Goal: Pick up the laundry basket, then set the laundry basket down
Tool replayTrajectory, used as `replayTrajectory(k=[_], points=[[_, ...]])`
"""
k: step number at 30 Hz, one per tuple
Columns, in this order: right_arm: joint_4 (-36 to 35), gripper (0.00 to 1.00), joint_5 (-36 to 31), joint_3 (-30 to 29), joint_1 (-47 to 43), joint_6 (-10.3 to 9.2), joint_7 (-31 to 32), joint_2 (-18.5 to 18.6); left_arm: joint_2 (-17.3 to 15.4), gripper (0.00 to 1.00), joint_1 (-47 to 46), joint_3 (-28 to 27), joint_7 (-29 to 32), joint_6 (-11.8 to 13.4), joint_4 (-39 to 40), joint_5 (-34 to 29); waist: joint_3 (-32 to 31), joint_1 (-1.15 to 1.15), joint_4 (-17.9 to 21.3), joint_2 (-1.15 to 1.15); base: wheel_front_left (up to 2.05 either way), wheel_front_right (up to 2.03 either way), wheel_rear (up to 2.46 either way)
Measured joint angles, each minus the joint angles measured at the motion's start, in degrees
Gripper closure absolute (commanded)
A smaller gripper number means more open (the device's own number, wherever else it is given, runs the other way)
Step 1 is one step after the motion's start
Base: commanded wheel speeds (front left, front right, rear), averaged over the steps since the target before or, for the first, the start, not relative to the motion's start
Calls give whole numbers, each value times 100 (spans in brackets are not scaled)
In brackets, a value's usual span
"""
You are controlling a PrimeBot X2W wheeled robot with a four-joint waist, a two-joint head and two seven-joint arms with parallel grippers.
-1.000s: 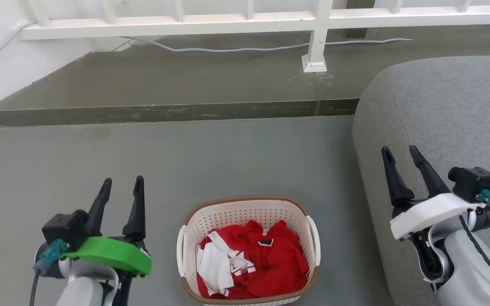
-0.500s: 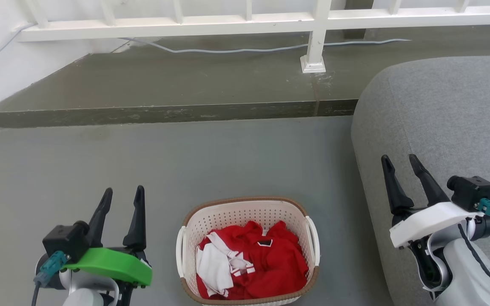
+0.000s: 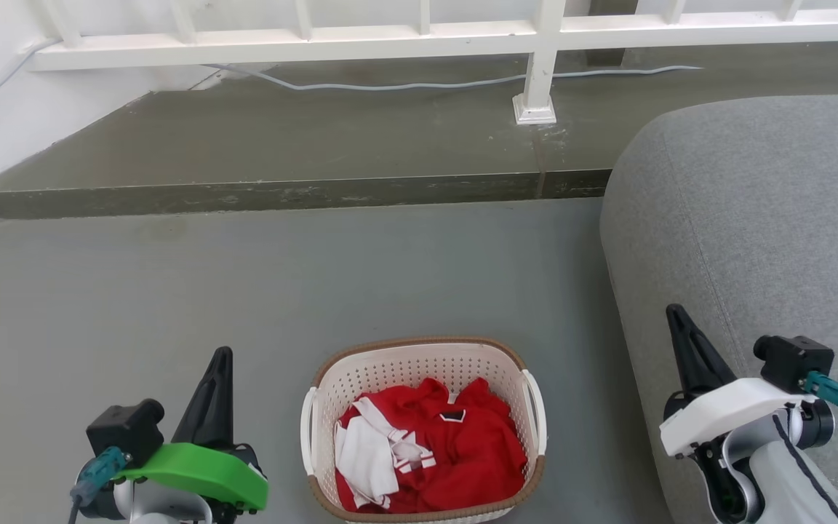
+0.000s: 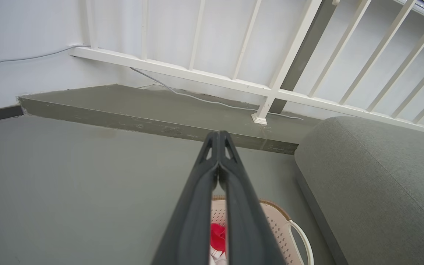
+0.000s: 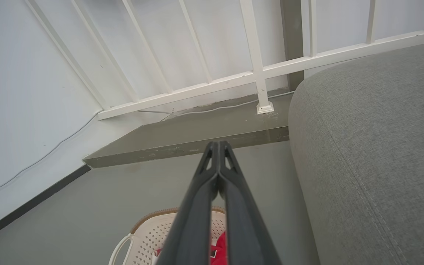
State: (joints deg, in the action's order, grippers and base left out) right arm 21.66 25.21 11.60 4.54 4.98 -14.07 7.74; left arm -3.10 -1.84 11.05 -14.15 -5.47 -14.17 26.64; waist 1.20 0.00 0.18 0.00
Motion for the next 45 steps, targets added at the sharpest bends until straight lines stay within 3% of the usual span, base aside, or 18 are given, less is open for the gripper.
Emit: replayTrajectory(k=[45], points=[[-144,100,2843,-871,2,56,934,-226,31,100,-2,-672,913,-16,-82,2753,-48,0,-7,0,0,0,0]])
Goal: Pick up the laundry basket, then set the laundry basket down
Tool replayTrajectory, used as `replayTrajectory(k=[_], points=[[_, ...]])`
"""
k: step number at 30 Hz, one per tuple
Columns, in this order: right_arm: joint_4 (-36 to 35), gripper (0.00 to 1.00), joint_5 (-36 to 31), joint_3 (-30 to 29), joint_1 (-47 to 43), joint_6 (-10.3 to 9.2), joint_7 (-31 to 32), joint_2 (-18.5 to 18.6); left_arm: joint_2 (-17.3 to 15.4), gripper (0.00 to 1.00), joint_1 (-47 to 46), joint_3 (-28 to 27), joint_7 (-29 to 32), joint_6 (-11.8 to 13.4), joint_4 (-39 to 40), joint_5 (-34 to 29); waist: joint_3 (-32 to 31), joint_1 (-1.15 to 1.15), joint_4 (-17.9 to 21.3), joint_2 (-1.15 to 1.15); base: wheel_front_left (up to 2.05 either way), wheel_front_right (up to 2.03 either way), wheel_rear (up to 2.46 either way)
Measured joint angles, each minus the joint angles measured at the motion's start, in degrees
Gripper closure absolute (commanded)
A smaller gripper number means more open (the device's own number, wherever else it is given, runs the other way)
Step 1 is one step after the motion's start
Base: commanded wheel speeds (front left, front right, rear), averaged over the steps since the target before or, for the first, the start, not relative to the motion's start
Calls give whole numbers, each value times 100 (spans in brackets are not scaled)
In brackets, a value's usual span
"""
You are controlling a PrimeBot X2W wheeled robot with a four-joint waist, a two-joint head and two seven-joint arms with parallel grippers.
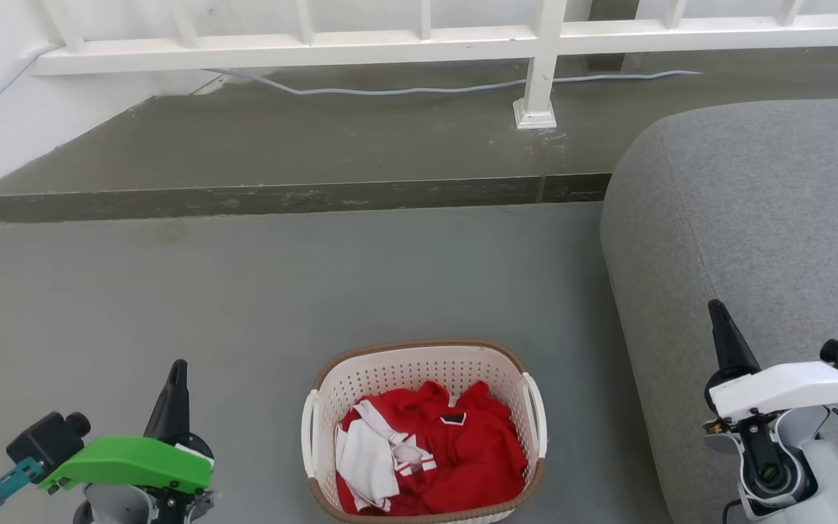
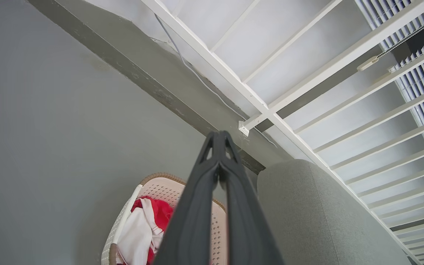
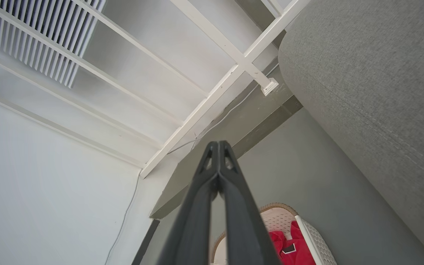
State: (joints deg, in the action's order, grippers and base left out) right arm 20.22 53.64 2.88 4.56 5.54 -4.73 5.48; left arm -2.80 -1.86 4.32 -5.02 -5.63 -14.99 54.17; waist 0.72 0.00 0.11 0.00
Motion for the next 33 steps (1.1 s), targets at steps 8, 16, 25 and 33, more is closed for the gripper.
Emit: replayTrajectory(k=[8,16,25,33], points=[[-46,100,494,-143,0,9,135,-29,5,100,-4,-103,147,-41,-11,543,-8,0,-2,0,0,0,0],[-97,100,1002,-292,0,44,303,-79,12,100,-19,-233,303,-46,-27,988,-15,0,-3,0,0,0,0],[-145,100,1557,-459,0,48,477,-123,20,100,-52,-371,466,-49,-35,1579,-24,0,-4,0,0,0,0],[-201,100,2064,-603,0,51,612,-174,27,100,-54,-471,608,-93,-52,2041,-31,0,-6,0,0,0,0]])
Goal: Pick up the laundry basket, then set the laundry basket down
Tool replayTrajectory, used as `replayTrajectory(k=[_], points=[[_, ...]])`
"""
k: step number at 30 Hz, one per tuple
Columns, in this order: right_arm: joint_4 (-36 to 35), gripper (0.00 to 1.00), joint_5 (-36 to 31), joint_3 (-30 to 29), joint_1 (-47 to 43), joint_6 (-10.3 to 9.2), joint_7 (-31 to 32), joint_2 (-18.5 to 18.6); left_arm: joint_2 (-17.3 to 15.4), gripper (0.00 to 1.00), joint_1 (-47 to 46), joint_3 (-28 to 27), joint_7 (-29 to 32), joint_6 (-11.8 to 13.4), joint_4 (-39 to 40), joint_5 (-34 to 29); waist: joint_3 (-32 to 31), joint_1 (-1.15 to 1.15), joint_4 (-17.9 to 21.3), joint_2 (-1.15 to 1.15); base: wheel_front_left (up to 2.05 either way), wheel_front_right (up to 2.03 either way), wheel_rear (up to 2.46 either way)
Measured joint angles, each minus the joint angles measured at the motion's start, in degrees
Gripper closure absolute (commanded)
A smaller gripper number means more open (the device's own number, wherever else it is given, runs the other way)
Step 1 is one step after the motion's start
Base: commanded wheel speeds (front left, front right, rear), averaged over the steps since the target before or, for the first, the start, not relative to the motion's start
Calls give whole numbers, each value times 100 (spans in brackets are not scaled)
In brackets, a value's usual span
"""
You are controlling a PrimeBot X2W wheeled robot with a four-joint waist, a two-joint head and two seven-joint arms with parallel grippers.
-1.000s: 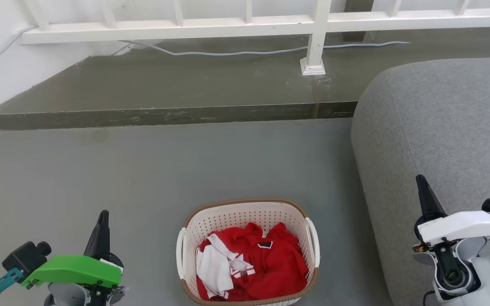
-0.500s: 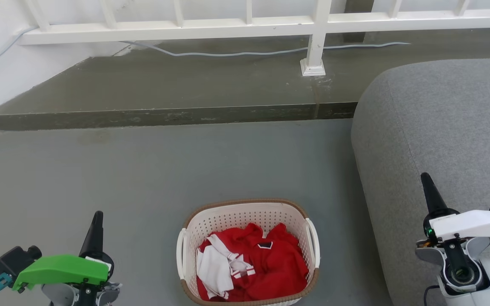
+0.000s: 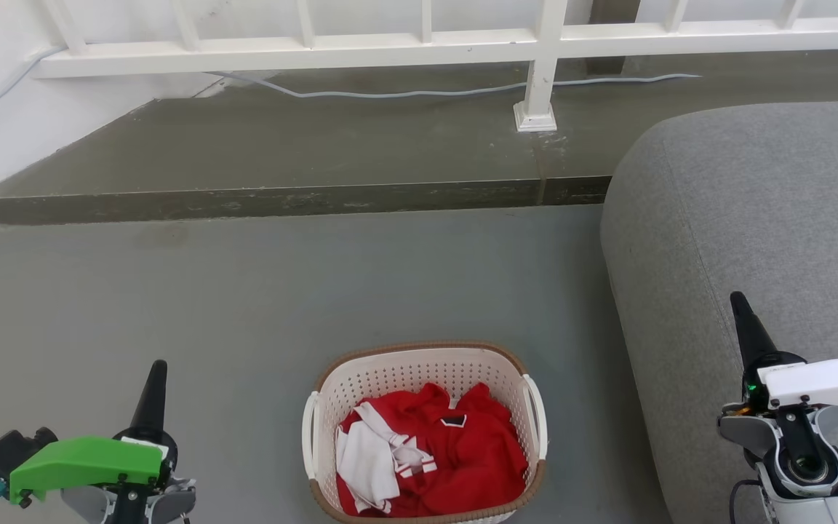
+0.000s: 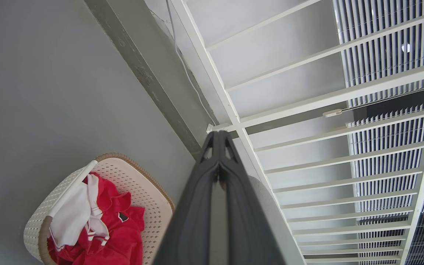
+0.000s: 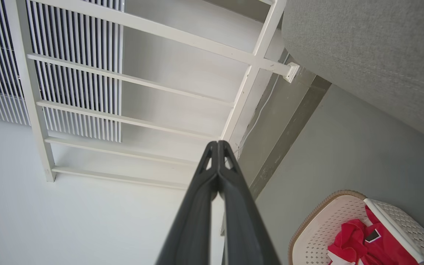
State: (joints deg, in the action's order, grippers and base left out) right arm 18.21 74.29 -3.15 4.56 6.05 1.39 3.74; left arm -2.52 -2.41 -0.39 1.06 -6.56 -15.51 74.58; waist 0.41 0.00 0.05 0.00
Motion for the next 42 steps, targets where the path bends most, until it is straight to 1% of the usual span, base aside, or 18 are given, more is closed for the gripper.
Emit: replayTrajectory(k=[5,22,29,42], points=[[-27,100,312,-82,0,47,96,-21,7,100,-6,-91,116,0,-5,325,-4,0,-1,0,0,0,0],[-127,100,1373,-392,0,49,411,-112,23,100,-83,-334,427,-25,-24,1371,-21,-1,-4,0,0,0,0],[-167,100,1712,-485,-1,55,495,-143,36,100,-88,-414,530,-52,-32,1706,-26,0,-4,0,0,0,0],[-177,100,1715,-490,-1,59,521,-145,38,100,-107,-427,530,-52,-32,1707,-25,-1,-4,0,0,0,0]])
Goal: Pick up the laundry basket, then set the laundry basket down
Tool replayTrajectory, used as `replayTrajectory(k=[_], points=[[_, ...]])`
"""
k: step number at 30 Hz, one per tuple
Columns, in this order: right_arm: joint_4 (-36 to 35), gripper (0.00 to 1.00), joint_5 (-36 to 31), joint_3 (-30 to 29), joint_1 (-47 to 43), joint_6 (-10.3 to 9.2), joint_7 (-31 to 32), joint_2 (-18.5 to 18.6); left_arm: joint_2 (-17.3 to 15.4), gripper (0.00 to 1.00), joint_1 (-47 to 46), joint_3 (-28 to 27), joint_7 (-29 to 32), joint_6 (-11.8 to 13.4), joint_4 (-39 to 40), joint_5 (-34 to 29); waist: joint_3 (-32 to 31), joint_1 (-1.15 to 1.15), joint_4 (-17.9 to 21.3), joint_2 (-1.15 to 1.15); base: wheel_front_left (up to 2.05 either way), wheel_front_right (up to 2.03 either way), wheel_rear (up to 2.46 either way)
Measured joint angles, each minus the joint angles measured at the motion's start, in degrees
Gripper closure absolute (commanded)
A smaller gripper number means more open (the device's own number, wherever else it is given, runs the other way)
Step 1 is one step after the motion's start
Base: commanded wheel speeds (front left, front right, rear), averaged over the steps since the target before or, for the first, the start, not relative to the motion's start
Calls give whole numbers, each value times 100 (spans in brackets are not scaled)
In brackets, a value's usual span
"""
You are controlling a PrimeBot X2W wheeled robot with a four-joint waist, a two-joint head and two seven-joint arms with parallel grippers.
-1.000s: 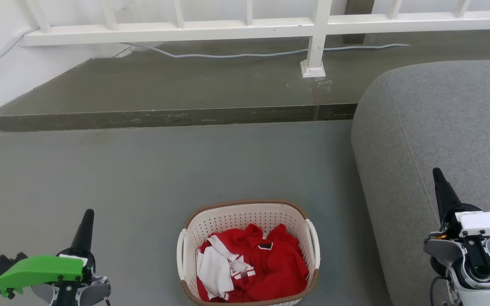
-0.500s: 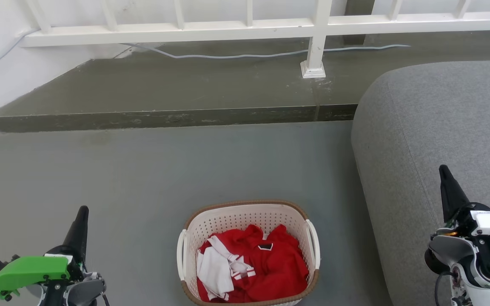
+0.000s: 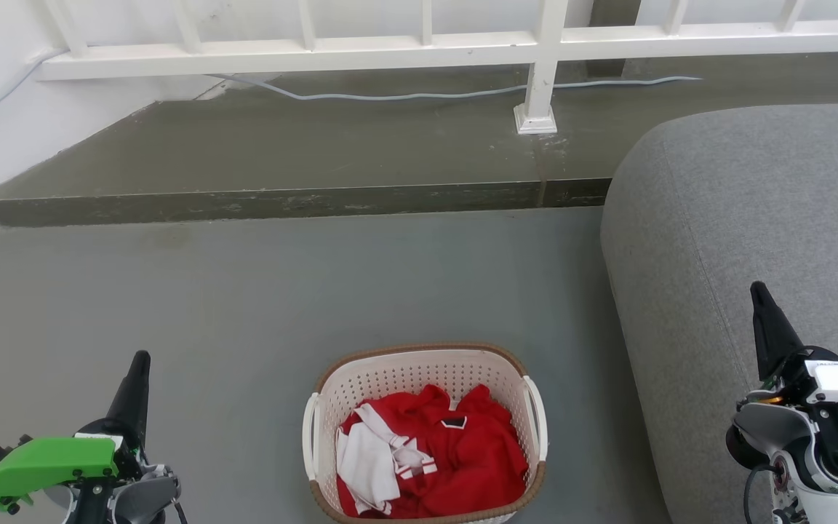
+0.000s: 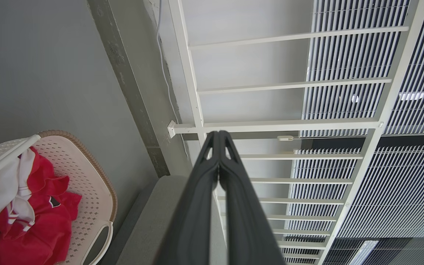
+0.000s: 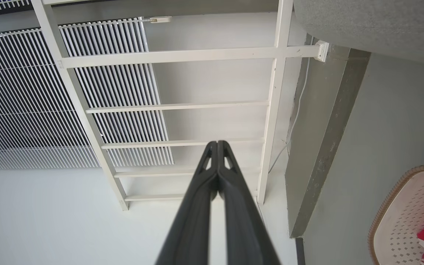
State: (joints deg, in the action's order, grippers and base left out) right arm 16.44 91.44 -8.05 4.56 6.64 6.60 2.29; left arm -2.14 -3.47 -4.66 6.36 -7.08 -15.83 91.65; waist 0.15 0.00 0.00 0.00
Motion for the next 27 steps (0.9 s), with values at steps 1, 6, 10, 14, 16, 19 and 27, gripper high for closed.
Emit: replayTrajectory(k=[1,6,10,14,16,19,27], points=[[0,100,0,0,0,0,0,0,0,100,0,-1,0,0,0,0,0,0,0,0,0,0,0],[-3,100,0,0,0,0,0,0,0,100,-1,-1,0,0,0,0,0,0,0,0,0,0,0],[-4,100,0,0,0,0,0,0,1,100,-2,-1,0,0,0,0,0,0,0,0,0,0,0],[-5,100,1,0,0,0,0,0,1,100,-2,-1,0,0,1,0,1,0,0,0,0,0,0],[-5,100,1,0,0,0,0,0,1,100,-2,-1,0,0,1,0,1,0,0,0,0,0,0],[-7,100,14,1,0,0,0,-1,1,100,-2,-1,0,0,1,0,1,0,0,0,0,0,0],[-8,100,24,1,0,0,0,-1,1,100,-2,-1,0,0,1,0,1,0,0,0,0,0,0]])
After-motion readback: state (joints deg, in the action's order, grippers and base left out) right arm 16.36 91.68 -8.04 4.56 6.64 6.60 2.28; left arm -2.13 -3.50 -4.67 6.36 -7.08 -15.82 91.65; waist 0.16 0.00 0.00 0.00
